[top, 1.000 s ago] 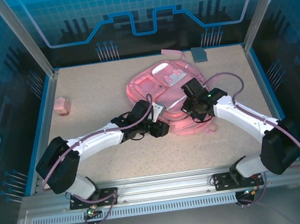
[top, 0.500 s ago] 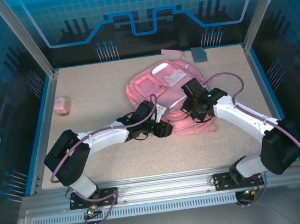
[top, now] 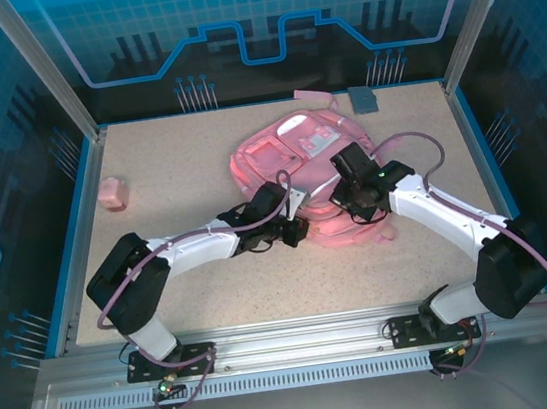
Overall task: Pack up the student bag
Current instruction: Unzip the student bag at the top-center of the table.
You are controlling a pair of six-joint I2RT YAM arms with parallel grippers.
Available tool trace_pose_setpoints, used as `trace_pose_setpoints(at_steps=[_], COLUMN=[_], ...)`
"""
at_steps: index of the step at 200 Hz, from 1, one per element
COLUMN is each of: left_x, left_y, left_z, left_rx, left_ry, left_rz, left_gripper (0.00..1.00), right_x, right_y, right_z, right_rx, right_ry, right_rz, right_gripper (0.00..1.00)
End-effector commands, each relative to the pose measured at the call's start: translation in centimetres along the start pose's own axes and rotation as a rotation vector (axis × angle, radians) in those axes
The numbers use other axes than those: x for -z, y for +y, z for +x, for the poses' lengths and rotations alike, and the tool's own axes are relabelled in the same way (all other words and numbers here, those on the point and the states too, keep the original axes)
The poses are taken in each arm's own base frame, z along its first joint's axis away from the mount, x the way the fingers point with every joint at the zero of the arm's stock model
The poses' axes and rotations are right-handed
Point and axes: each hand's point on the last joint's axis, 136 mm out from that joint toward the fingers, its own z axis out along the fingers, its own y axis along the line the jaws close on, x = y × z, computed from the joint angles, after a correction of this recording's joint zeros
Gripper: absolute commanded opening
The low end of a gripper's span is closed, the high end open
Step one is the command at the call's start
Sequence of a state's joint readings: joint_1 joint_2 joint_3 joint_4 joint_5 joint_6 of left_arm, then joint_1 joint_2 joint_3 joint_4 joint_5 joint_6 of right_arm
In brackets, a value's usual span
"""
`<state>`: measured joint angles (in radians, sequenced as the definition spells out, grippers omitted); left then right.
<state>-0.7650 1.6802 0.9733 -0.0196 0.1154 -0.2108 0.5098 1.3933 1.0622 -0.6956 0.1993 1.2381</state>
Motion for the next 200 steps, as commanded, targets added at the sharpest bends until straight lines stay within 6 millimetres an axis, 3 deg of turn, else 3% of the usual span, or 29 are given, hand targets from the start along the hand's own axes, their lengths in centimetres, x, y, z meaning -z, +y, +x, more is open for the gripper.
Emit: trace_pose_setpoints(at_steps=[1,33,64,88,124,164,187,200], left_x=[1.3,2.4,3.6,4.2,5.4,7.1,8.1,8.8], left_y=[2.4,5.9,9.5,12.0,15.4,18.8,20.3,20.9], left_z=[-0.3,0.5,-0.1,-0.8,-1.9,-3.0,-3.7,-3.9], left_rx=[-0.014,0.053,0.119,0.158,0.229,0.312,0.356,0.380], left_ry=[-0.020,-0.015,-0.033,-0.043,-0.073,-0.114,-0.137,-0.147], left_rz=[-0.109,-0.200,-0.302,-0.368,-0.431,-0.463,-0.465,-0.466], left_gripper=[0.00,0.00,0.00,0.00,0.00,0.04,0.16,0.28], right_x=[1.3,1.1,0.7,0.5,-0.3,-0.9,-1.2,-1.4], right_y=[0.1,-0.1,0.2,1.5,5.8,12.5,15.2,15.4], right_z=[-1.5,-1.5,-1.1,-0.3,3.2,7.8,10.4,11.0], right_rx=[0.012,0.043,0.058,0.087,0.143,0.196,0.253,0.279], right_ry=[-0.064,-0.083,-0.082,-0.055,0.064,0.212,0.290,0.304], right_rz=[-0.003,-0.001,-0.006,-0.052,-0.208,-0.357,-0.375,-0.355], right_gripper=[0.07,0.03,0.03,0.04,0.04,0.06,0.12,0.26])
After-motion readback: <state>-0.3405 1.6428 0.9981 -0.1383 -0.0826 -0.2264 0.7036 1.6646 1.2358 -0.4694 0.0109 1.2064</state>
